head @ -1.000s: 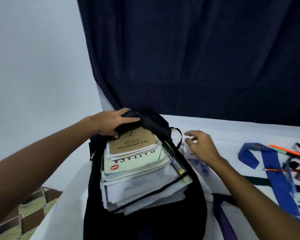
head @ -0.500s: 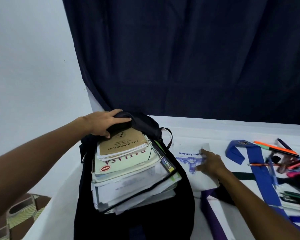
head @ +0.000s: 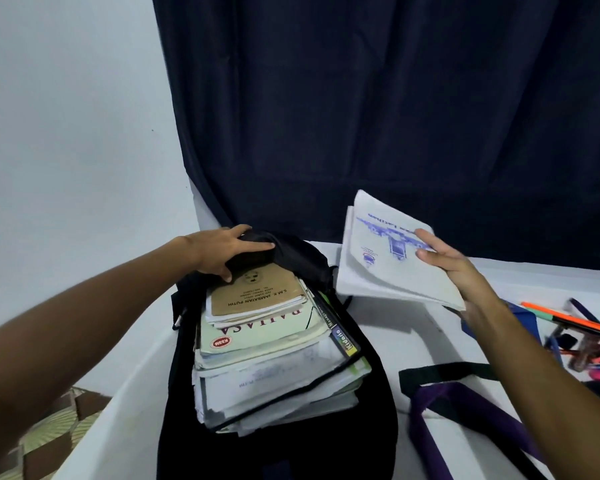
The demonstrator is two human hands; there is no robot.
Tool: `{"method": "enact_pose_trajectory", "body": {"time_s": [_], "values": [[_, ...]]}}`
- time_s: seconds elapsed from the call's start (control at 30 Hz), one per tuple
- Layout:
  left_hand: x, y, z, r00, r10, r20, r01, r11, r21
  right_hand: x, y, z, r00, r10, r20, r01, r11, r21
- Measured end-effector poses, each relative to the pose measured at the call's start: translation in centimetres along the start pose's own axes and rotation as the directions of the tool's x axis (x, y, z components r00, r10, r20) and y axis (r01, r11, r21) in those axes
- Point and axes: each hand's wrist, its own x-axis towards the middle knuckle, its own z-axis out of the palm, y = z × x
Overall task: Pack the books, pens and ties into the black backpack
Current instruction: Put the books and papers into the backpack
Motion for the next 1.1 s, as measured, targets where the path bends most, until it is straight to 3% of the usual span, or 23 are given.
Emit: {"method": "enact_pose_trajectory", "body": {"time_s": [0.13,0.27,0.4,0.5,0.57,0.6,0.63,0.67,0.7,0.73,0.77,0.83,0.9,0.97,1.1], "values": [[-0.2,-0.3,-0.9,0.998,-0.016,0.063,0.013,0.999,0.038,0.5,2.6,3.8,0.936,0.09,0.34,-0.091,0.996,-0.015],[-0.3,-1.0,-2.3,0.998,0.016,0.058,-0.019,0.998,0.054,1.0,6.5,8.2,0.8,0.286,0.528,-0.247,0.958,-0.146],[-0.5,-1.3,-3.4,0.995,0.007,0.1,-0.016,0.997,0.081,1.6,8.0,11.5,0.816,0.419,0.399,-0.265,0.883,-0.387],[-0.3,-1.1,-3.7,0.995,0.002,0.1,-0.012,0.995,0.102,2.9,8.2,13.3,0.871,0.409,0.274,-0.282,0.871,-0.403],[-0.2,-1.1,-3.6,0.995,0.001,0.097,-0.011,0.995,0.1,3.5,8.1,14.8,0.92,0.344,0.187,-0.181,0.798,-0.575],[-0.2,-1.1,-3.6,0.996,0.003,0.094,-0.013,0.995,0.098,3.7,7.9,15.4,0.948,0.278,0.155,-0.058,0.63,-0.774],[-0.2,-1.1,-3.6,0.996,0.006,0.089,-0.014,0.996,0.091,3.6,7.8,15.9,0.965,0.208,0.158,0.078,0.349,-0.934],[-0.3,-1.2,-3.6,0.997,0.004,0.082,-0.011,0.996,0.083,3.2,7.7,16.4,0.972,0.141,0.186,0.185,0.019,-0.982],[-0.3,-1.2,-3.5,0.997,0.003,0.078,-0.01,0.997,0.08,2.7,7.4,17.0,0.973,0.09,0.212,0.228,-0.244,-0.943],[-0.3,-1.2,-3.4,0.997,0.003,0.076,-0.009,0.997,0.08,2.2,7.2,17.4,0.972,0.045,0.229,0.227,-0.394,-0.891],[-0.3,-1.2,-3.3,0.997,0.003,0.073,-0.009,0.997,0.081,1.7,7.0,17.6,0.968,0.002,0.251,0.224,-0.458,-0.86],[-0.1,-1.3,-3.2,0.997,0.003,0.071,-0.009,0.997,0.083,0.6,7.5,17.7,0.941,0.008,0.339,0.313,-0.403,-0.86],[0.1,-1.3,-3.2,0.997,0.005,0.072,-0.011,0.996,0.085,-1.1,9.0,17.7,0.882,0.196,0.429,0.47,-0.296,-0.831],[0.1,-1.3,-3.2,0.998,0.01,0.069,-0.017,0.996,0.091,-2.8,11.2,17.3,0.828,0.33,0.453,0.542,-0.267,-0.797],[0.2,-1.3,-3.2,0.998,0.033,0.052,-0.039,0.993,0.114,-1.0,12.5,17.3,0.833,0.3,0.464,0.54,-0.262,-0.8]]}}
